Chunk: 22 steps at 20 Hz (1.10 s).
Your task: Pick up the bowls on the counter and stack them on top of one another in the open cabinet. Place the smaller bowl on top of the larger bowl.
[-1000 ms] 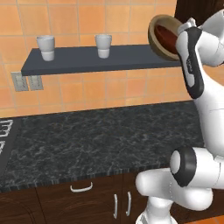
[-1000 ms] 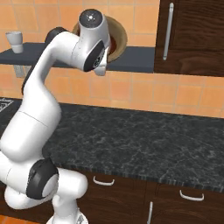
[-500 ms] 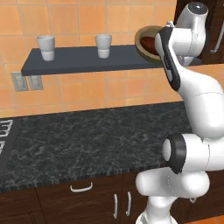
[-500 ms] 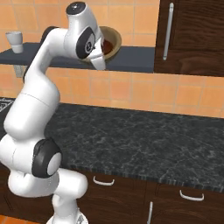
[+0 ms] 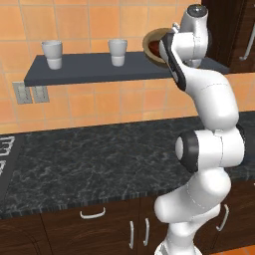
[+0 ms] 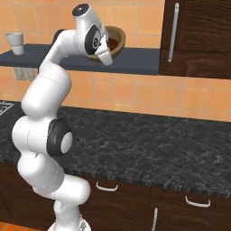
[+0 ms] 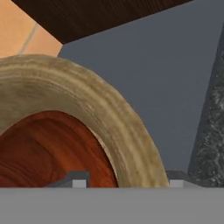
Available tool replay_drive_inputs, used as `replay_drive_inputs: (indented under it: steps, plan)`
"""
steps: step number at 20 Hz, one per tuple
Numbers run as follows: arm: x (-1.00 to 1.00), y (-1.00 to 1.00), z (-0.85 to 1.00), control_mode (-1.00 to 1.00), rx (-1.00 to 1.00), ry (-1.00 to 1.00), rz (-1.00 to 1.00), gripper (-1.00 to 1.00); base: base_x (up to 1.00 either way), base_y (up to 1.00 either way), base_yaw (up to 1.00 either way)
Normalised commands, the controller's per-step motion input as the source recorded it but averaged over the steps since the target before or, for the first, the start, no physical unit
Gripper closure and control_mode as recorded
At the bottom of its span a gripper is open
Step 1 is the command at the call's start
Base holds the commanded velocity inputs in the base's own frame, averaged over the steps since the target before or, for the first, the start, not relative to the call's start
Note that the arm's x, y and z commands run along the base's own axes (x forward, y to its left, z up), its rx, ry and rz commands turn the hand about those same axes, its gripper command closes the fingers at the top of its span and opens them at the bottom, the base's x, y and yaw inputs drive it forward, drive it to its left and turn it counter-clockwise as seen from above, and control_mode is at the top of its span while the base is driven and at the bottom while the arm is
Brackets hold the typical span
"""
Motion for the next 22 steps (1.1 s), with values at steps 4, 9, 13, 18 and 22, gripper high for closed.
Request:
replay_drive_inputs:
  steps: [4,9,13,18,22]
  plan:
    - [0.71,0.01,0.0,-1.0,0.0,0.0,-0.01,-1.0,0.0,0.0,0.0]
    - [-0.15,0.0,0.0,-1.0,0.0,-0.01,0.0,-1.0,0.0,0.0,0.0]
    - [-0.89,-0.03,0.0,-1.0,0.0,-0.19,0.0,-1.0,0.0,0.0,0.0]
    - [-1.0,-0.01,-0.39,-1.0,0.03,-0.47,0.0,-1.0,0.0,0.0,0.0]
    - [-1.0,0.0,-0.97,-1.0,0.0,-0.26,0.0,-1.0,0.0,0.0,0.0]
